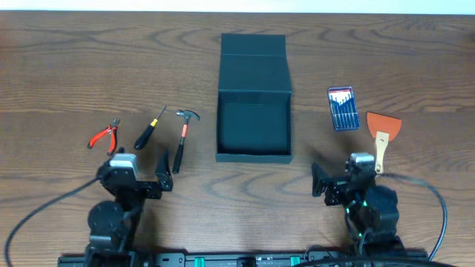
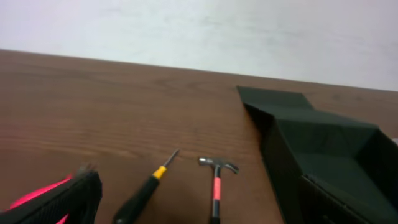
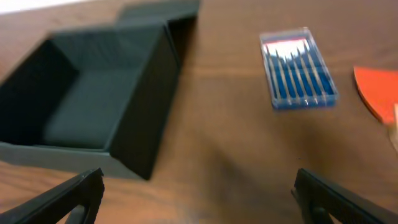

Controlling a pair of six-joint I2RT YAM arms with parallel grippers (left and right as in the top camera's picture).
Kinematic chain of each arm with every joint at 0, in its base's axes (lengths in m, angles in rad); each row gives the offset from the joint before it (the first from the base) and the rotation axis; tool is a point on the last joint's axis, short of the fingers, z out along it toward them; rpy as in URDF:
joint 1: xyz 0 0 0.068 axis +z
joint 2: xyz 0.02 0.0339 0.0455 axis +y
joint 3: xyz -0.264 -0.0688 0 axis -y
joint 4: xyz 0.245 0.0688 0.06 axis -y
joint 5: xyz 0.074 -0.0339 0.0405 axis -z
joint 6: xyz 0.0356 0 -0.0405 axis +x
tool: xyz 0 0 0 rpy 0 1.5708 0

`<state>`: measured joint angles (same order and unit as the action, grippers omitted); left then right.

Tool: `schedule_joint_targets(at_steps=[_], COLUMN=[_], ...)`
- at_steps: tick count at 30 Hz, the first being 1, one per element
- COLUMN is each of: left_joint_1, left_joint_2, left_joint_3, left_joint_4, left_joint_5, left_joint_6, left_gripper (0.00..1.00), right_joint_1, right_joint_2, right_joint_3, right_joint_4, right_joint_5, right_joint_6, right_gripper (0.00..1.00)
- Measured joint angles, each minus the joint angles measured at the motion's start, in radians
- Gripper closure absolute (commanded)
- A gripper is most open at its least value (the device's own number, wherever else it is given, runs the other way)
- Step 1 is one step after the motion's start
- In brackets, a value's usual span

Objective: Pack container
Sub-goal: 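Raise both arms and move the right gripper toward the orange scraper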

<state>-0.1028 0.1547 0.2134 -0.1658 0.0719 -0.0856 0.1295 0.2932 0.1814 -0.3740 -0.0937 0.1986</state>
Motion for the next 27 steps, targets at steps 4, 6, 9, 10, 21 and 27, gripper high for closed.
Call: schedule_joint_targets(at_steps=[4,6,9,10,21,27], left_joint_1=[0.001,0.005,0.032,0.043,0.255,0.312], left_joint_2=[0.175,0.278,0.45,0.496,0.914,1.038], left_joint_3=[0.174,0.27,0.426,0.471,0.831,0.833], left_joint_4=[-0.092,-0.152,-0.239,-0.262,-0.335,-0.358], left_joint_5=[-0.05,-0.07,-0.085,-0.088,-0.102,-0.102], left_joint_6=[-0.008,-0.006,0.014,0.019,0.07,0.082], left_gripper=[0.02,0.02,0.02,0.02,0.02,0.02], right_joint_1=[-0.044,-0.08,-0.153,-0.175,-0.241,-0.34], right_joint_2=[0.219,0.32,0.489,0.547,0.823,0.936], right_joint_3=[0.184,0.291,0.477,0.54,0.839,0.846], right_joint_4=[-0.017,-0.047,-0.111,-0.137,-0.244,-0.336], right_joint_5=[0.002,0.002,-0.003,-0.008,-0.074,-0.095], right_joint_6=[-0.005,-0.019,-0.07,-0.092,-0.174,-0.146], right_gripper=[0.01,0.01,0.01,0.01,0.01,0.01])
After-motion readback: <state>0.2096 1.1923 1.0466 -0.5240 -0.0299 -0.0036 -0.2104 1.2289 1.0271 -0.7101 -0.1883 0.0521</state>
